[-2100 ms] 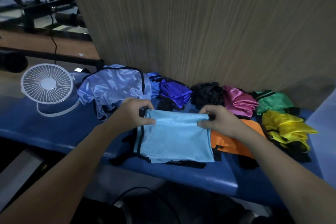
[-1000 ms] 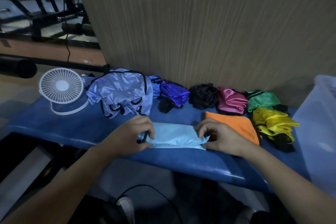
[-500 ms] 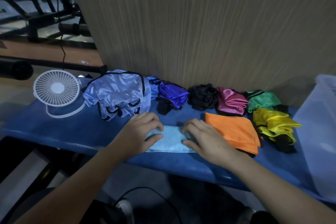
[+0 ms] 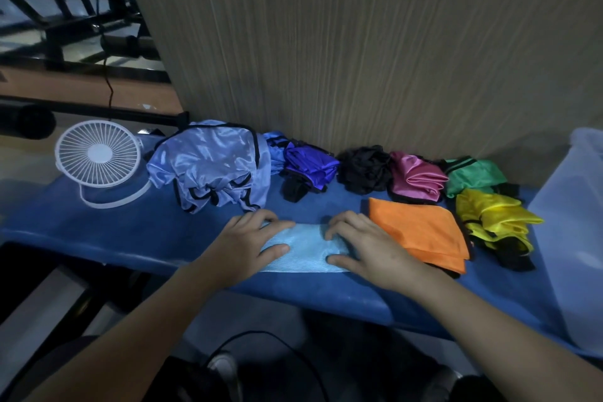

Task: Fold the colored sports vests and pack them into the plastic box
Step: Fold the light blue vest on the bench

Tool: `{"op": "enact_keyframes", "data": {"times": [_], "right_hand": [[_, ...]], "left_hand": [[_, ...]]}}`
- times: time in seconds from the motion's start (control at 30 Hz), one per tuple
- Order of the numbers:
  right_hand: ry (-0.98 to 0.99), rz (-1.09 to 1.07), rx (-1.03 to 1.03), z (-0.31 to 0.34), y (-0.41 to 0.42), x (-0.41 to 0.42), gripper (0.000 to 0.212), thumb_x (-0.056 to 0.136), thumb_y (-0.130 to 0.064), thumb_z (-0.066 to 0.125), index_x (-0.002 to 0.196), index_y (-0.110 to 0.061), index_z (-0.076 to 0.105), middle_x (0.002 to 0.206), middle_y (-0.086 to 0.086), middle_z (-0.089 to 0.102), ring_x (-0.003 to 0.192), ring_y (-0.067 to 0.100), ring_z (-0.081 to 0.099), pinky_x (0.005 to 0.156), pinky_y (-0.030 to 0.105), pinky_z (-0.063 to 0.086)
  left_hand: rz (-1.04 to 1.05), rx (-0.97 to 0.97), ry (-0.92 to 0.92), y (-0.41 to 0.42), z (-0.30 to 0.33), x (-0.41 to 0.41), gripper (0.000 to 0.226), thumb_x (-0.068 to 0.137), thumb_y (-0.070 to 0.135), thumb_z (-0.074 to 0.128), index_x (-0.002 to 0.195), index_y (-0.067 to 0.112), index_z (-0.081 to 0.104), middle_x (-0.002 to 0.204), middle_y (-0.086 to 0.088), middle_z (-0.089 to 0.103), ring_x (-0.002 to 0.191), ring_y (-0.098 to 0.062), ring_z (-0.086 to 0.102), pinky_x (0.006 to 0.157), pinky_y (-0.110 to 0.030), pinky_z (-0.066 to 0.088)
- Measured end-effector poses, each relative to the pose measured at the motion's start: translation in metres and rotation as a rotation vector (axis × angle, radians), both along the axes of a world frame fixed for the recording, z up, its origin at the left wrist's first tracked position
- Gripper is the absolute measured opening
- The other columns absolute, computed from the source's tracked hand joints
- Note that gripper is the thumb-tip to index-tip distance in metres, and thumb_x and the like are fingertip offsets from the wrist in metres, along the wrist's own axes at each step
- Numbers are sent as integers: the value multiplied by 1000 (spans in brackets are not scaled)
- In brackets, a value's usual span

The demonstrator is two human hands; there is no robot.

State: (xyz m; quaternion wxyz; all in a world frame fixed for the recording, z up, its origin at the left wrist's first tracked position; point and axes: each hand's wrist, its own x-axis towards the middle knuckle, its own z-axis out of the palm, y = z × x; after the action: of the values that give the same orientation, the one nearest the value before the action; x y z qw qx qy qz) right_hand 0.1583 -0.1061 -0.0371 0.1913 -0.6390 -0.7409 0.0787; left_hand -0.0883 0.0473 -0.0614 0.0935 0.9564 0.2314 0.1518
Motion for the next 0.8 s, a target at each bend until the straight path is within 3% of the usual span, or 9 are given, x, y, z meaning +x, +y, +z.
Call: {"op": "enact_keyframes", "data": {"times": [0.1, 0.17, 0.27, 0.33, 0.4, 0.47, 0.57, 0.7, 0.8], "right_hand": [[-61, -35, 103, 14, -8, -5, 32, 88, -55, 59, 104, -28, 60, 106, -11, 49, 95, 10, 47, 87, 28, 41], [19, -41, 114, 25, -13, -12, 21, 90, -48, 61, 92, -27, 61, 89, -14, 52, 80, 4, 48, 74, 23, 40], [309, -56, -151, 37, -22, -21, 15, 95, -27, 65, 83, -18, 66, 68, -9, 64, 60, 1, 57, 61, 18, 42], [361, -57, -314, 38, -26, -24, 15, 95, -20, 62, 84, -13, 69, 68, -1, 69, 53, 4, 60, 59, 21, 48], [351, -65, -326, 34, -26, -23, 13, 94, -16, 61, 86, -12, 70, 71, -1, 70, 59, 8, 64, 63, 26, 52], [300, -79, -266, 29, -23, -20, 11, 93, -16, 62, 88, -16, 72, 75, -10, 68, 71, 5, 64, 71, 25, 51], [195, -73, -160, 22, -15, -19, 11, 94, -21, 61, 91, -22, 71, 89, -13, 68, 86, 4, 62, 81, 25, 48], [148, -98, -91, 15, -7, -21, 9, 94, -24, 63, 94, -21, 72, 94, -10, 60, 89, 5, 57, 83, 22, 44], [129, -146, -94, 10, 2, -22, 12, 95, -31, 64, 99, -22, 72, 101, -10, 58, 101, 9, 55, 94, 24, 43]], "left_hand": [[23, -39, -18, 0, 5, -1, 59, 93, 67, 40, 145, 38, 46, 120, 12, 49, 108, -6, 51, 92, -25, 30], [41, -75, -24, 0, 9, -1, 65, 91, 68, 40, 147, 36, 44, 119, 12, 49, 109, -5, 50, 94, -27, 30], [60, -118, -77, -1, 12, -1, 58, 92, 64, 37, 139, 33, 52, 115, 15, 53, 108, -1, 52, 98, -31, 33], [52, -122, -118, 0, 15, -2, 48, 95, 57, 35, 129, 32, 60, 106, 24, 50, 95, 13, 47, 95, -32, 35], [40, -123, -147, 2, 18, -3, 42, 96, 52, 38, 120, 31, 65, 97, 30, 47, 83, 17, 46, 86, -30, 35], [24, -104, -159, 4, 21, -7, 38, 95, 51, 44, 114, 29, 69, 93, 29, 49, 73, 7, 52, 79, -27, 37], [73, -133, -158, 5, 28, -12, 29, 92, 54, 52, 104, 37, 72, 95, 19, 61, 79, -5, 62, 76, -23, 46], [201, -271, -14, 2, 37, -16, 8, 89, 50, 63, 92, 44, 67, 95, 21, 62, 87, -1, 60, 77, -21, 47], [255, -329, 30, -1, 39, -13, 16, 85, 52, 66, 90, 38, 64, 86, 18, 63, 79, -3, 59, 74, -22, 46]]}}
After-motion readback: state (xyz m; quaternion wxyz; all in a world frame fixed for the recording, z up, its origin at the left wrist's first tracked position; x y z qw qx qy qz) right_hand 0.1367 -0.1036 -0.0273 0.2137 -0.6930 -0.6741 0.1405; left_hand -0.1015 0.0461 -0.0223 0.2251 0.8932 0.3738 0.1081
